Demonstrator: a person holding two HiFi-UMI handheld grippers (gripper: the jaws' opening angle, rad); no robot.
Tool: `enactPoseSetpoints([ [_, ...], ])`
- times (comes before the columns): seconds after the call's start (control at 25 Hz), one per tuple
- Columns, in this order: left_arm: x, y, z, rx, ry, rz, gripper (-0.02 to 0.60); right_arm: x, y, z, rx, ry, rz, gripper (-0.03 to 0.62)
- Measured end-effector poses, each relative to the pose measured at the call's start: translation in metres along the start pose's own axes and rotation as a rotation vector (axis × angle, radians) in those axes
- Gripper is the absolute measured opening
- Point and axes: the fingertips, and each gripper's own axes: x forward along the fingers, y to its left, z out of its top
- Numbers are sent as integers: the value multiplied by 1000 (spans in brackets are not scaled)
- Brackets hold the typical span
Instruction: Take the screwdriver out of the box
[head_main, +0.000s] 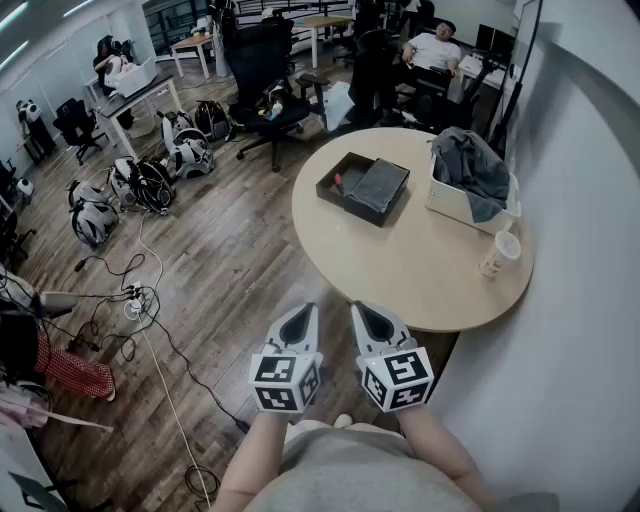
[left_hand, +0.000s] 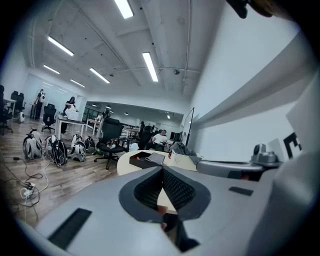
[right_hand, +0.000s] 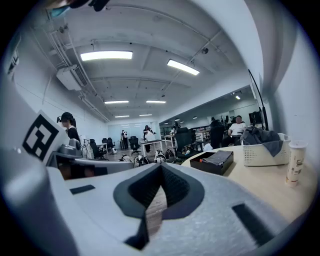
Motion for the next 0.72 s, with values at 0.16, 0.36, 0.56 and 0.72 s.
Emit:
enactPoseSetpoints([
  [0.16,-15,3,0,25,14,2,5,-6,14,1,16,-17,4,0],
  [0.36,-23,-3,1,30,8,14,5,-16,20,0,13,-18,21,0],
  [0.56,-29,-9,0,18,-4,20,5,-26,20,0,19,-29,16,0],
  [0.72,-25,-18,-4,24,-8,22,5,-31,9,-4,77,-52,14,0],
])
